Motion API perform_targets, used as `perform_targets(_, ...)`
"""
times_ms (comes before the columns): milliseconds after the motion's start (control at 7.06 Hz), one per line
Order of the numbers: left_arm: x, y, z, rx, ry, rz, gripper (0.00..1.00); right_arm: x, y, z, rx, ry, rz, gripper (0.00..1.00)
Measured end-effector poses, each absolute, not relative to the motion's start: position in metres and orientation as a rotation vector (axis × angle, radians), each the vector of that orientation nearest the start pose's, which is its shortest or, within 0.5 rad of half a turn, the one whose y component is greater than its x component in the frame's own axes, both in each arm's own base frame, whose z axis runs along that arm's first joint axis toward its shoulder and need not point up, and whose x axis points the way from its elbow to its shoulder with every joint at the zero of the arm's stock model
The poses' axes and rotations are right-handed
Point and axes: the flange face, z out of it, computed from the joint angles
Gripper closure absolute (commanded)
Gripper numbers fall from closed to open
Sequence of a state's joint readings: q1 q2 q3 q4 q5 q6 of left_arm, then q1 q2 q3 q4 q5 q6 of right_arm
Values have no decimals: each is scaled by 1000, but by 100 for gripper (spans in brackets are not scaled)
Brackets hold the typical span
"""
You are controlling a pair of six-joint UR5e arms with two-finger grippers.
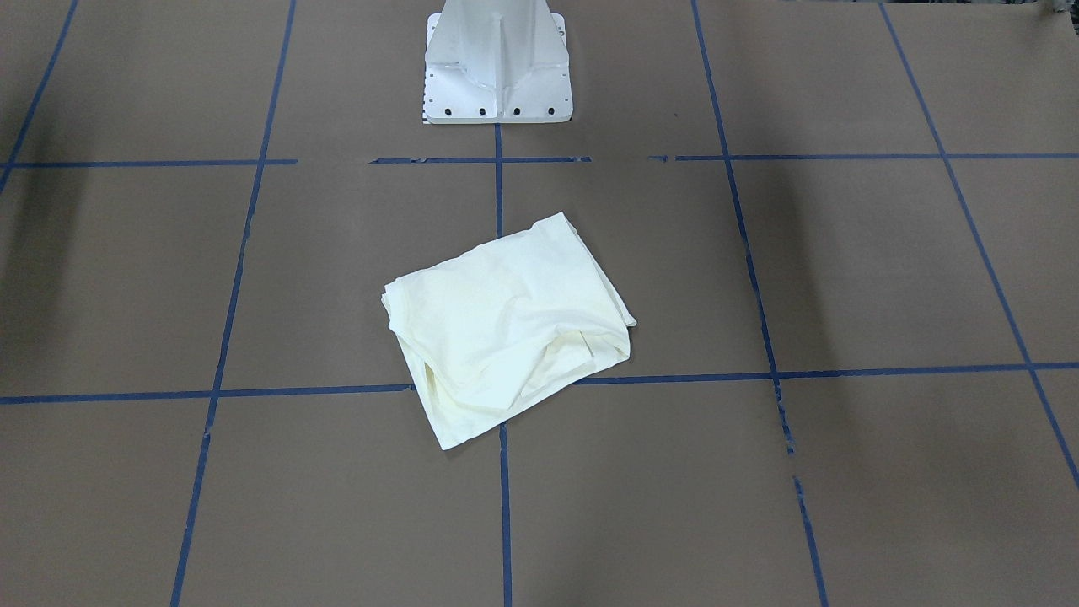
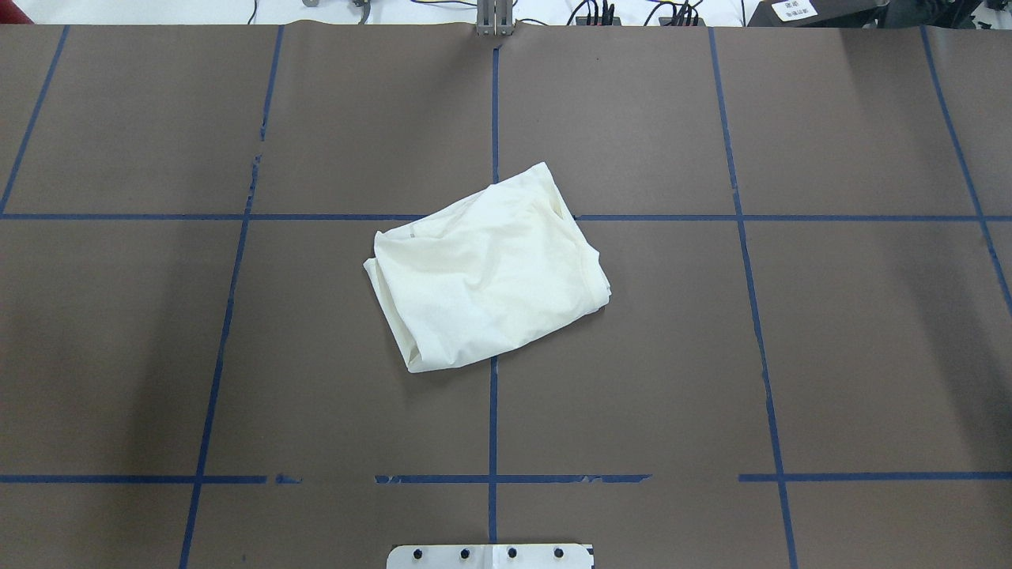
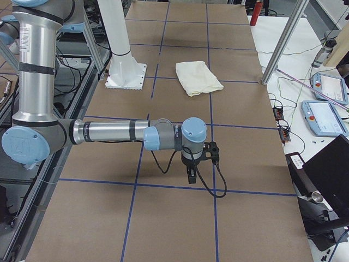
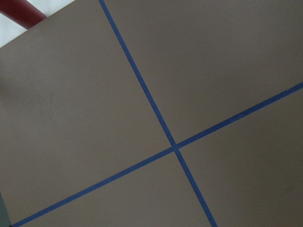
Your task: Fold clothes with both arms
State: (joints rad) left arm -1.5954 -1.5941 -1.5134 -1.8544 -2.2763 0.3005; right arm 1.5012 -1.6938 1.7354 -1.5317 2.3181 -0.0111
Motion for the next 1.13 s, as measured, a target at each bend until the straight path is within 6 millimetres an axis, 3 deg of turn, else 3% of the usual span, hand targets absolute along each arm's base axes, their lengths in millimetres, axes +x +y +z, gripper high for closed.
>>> perform_targets(283,-81,-489,677,314,661,318,0,36,-435,647,25,-748,-93,0)
perform_targets(425,-81,-475,672,287,668,280,0,36,-433,650,18,-747,-90,0)
perform_targets(850,-75,-460,602,170,701,119,0,35,-430,653,9,-772,-84,0)
perform_targets(1133,-64,-459,590,129,715,82,0,38,-423,657,-1,-794,-70,0)
